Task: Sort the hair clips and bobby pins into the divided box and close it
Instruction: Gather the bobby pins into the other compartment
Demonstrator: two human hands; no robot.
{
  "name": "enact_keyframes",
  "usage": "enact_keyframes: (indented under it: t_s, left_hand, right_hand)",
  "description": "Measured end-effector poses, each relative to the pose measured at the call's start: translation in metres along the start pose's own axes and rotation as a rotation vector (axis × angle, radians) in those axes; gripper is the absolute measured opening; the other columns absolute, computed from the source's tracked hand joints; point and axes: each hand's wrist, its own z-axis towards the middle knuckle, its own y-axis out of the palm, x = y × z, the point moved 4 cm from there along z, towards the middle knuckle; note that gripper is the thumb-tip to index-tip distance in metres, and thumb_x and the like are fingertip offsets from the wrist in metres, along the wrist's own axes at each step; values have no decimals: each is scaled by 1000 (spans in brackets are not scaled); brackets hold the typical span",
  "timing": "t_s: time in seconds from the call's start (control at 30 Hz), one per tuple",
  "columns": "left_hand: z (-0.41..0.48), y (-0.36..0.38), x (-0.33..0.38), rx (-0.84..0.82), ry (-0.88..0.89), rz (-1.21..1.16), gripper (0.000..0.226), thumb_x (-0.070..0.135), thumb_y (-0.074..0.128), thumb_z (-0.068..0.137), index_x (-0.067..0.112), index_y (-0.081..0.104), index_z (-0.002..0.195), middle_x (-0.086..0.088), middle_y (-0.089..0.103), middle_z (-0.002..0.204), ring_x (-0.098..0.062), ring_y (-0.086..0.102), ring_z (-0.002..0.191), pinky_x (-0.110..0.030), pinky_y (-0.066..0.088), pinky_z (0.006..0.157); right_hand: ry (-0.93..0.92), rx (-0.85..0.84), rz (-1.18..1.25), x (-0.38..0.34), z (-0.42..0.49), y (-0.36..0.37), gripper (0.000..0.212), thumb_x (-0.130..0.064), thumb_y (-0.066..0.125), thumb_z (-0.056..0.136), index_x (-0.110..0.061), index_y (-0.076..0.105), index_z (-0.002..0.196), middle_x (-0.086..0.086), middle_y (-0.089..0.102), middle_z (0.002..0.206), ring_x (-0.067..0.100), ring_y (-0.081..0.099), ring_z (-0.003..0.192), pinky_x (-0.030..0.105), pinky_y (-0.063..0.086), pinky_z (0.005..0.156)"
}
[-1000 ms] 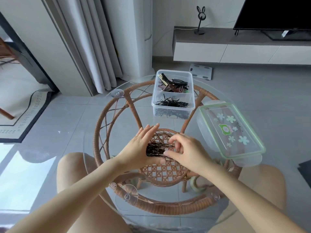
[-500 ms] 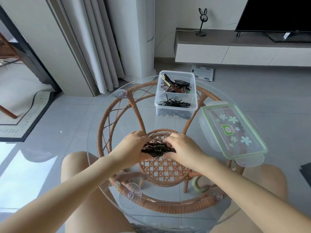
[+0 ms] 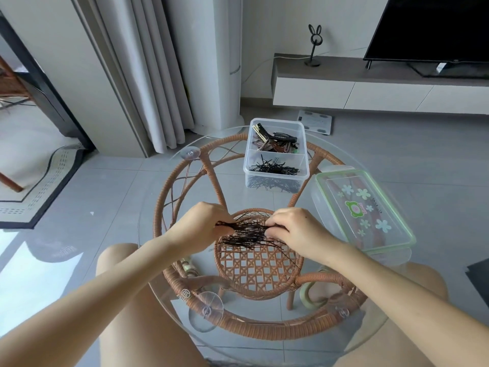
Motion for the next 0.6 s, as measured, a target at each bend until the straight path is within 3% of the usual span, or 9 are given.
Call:
enact_keyframes:
  t_s: [0.1,0.2,0.27,0.3,0.37,0.43,0.5,0.6]
  left_hand:
    - [-2,-14,-3,76,-36,-43,23,22,63,83,12,72,102,-5,73,97,-18,65,85,-26,50,80]
    - [0,-25,-5,143,-70,-86,22,22,66,81,12,73,100,-4,74,96,-15,65,79,-19,50,75]
    - [1,-31,-7,183,-110,-122,20,21,68,79,13,74,97,-2,74,94,-11,62,72,-14,49,68]
    - [2,-33,-7,198,-123,-139,19,21,69,79,14,74,96,-2,74,92,-12,62,70,-15,50,68]
    - [4,-38,-7,219,-129,-164,16,20,71,78,16,75,92,-3,75,87,-20,64,68,-32,55,70]
    - [7,-43,-6,241,-126,-176,13,20,71,77,18,76,90,-5,74,79,-31,64,67,-45,54,68]
    - [11,-49,-5,254,-114,-178,12,21,71,78,20,76,88,-6,73,74,-35,62,65,-37,51,65]
    - [17,-60,-2,291,-97,-176,10,21,71,77,21,76,85,-6,71,68,-30,57,58,-34,47,62]
  right_hand:
    - [9,39,-8,1,0,-19,18,-17,61,86,-8,71,98,-7,59,81,8,54,78,13,36,74]
    - [12,84,8,3,2,-40,15,-18,63,84,-10,71,93,-6,62,83,6,57,77,15,39,76]
    - [6,118,3,2,5,-55,12,-18,64,83,-11,72,89,-7,62,81,-2,53,71,7,36,70]
    - [5,135,-7,2,7,-62,12,-18,65,83,-11,73,89,-8,61,81,-4,51,69,5,35,67]
    - [6,182,-30,2,14,-77,14,-17,66,82,-8,72,91,-8,60,80,-5,50,67,4,36,65]
    - [6,233,-69,3,25,-93,15,-17,67,81,-7,72,92,-5,61,80,-1,51,67,12,37,66]
    - [19,276,-107,5,40,-108,15,-17,66,82,-7,72,92,1,65,82,11,55,68,27,41,68]
    - [45,284,-182,10,68,-116,17,-15,63,84,-3,71,94,12,71,90,27,62,82,34,45,77]
